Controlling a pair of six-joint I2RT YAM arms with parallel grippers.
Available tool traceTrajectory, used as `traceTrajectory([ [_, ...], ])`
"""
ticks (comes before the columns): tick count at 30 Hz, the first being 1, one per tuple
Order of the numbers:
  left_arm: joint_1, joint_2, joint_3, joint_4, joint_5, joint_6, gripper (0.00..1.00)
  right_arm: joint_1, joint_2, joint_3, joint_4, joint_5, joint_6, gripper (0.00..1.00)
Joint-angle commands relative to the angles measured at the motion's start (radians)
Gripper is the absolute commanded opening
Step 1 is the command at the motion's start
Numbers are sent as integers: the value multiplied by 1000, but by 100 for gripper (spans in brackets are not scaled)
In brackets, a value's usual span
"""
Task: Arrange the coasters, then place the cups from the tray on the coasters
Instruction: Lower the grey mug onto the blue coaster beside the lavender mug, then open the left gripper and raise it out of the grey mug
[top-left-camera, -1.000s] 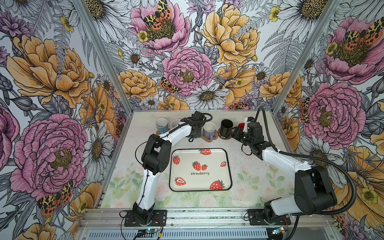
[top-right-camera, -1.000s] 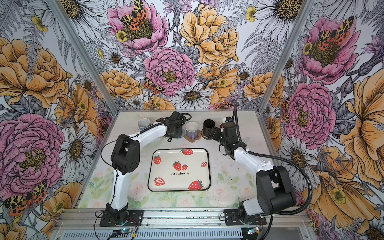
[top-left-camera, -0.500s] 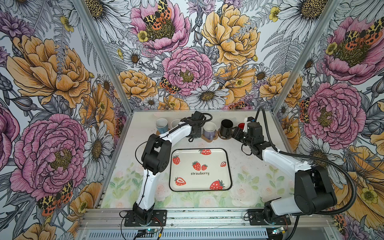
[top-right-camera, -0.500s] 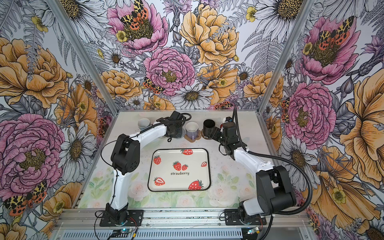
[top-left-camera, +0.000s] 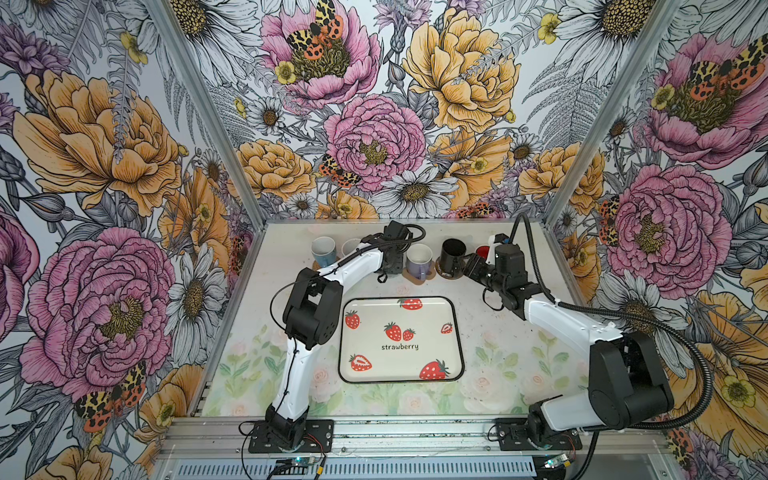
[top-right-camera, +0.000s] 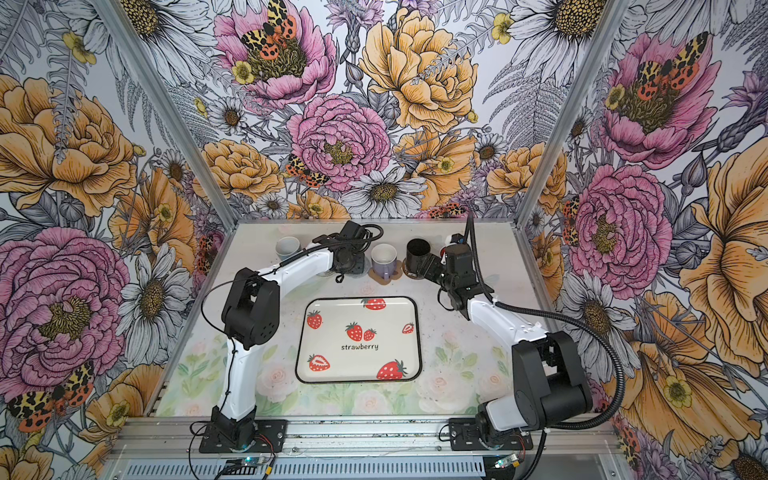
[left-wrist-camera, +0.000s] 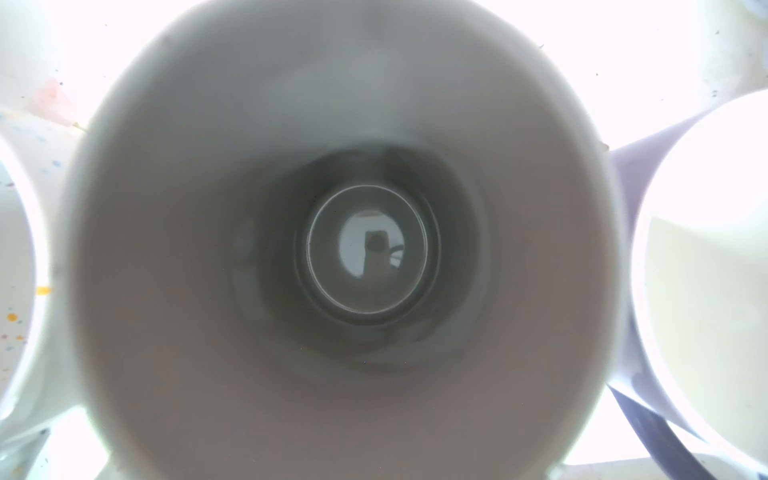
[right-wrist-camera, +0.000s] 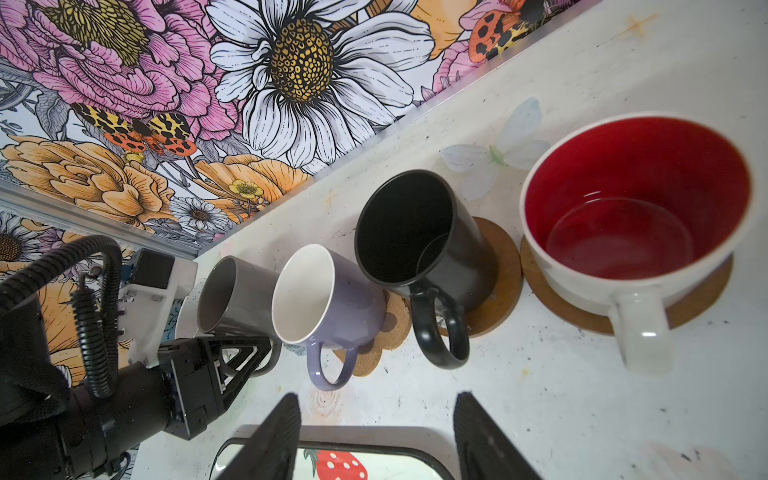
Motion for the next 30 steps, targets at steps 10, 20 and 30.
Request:
traceTrajectory([
  [10,10,-11,15,29,17,3,71,-5,15,10,24,-6,13,61],
  [20,9,-50,-15,31,50,0,85,-5,18,12,26,-7,13,61],
  [30,6,-105,-52,31,53,1,98,-5,15,12,24,-9,13,62],
])
